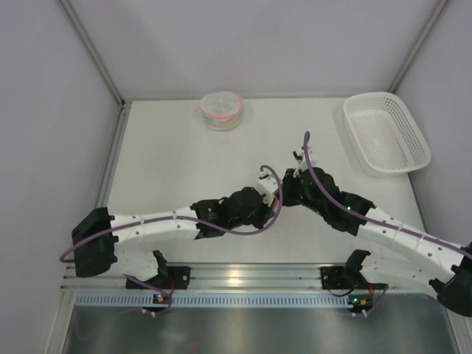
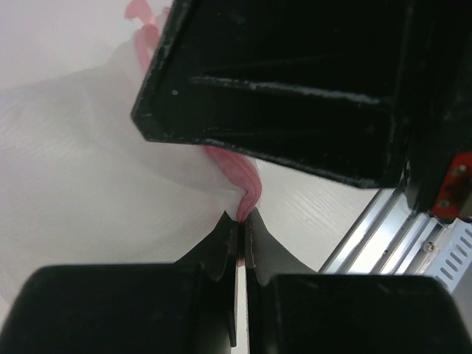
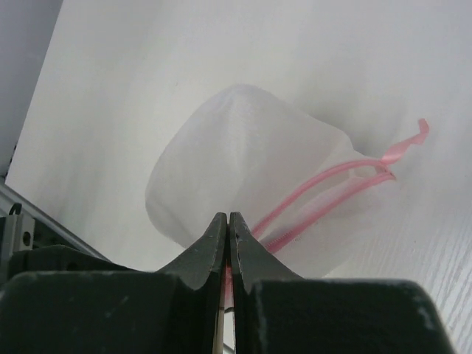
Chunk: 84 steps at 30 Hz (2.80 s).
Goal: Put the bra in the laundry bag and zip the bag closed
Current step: Zip the zipper on the laundry bag.
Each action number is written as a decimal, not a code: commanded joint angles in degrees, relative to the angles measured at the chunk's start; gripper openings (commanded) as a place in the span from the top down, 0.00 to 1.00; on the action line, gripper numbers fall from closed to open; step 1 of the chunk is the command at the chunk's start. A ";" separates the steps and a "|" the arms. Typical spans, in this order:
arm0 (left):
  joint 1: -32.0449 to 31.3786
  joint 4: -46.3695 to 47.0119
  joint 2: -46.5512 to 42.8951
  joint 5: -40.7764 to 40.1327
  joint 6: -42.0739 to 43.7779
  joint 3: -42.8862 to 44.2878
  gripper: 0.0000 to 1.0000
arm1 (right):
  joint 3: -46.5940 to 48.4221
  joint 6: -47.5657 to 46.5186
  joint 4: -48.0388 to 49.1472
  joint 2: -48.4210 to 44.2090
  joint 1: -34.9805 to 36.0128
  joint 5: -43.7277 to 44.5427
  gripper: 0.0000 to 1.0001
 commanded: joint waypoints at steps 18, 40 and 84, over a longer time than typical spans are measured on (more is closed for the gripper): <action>6.79 -1.42 -5.71 12.44 -3.94 4.52 0.63 | -2.96 -2.90 13.23 -4.55 7.36 8.18 1.00; 19.45 3.41 -10.38 20.51 -0.60 2.40 0.29 | 2.66 2.35 7.00 -2.01 -2.75 1.23 1.00; 26.39 12.82 6.77 18.39 -5.18 8.47 0.37 | 13.73 20.12 2.68 9.42 -3.19 26.99 1.00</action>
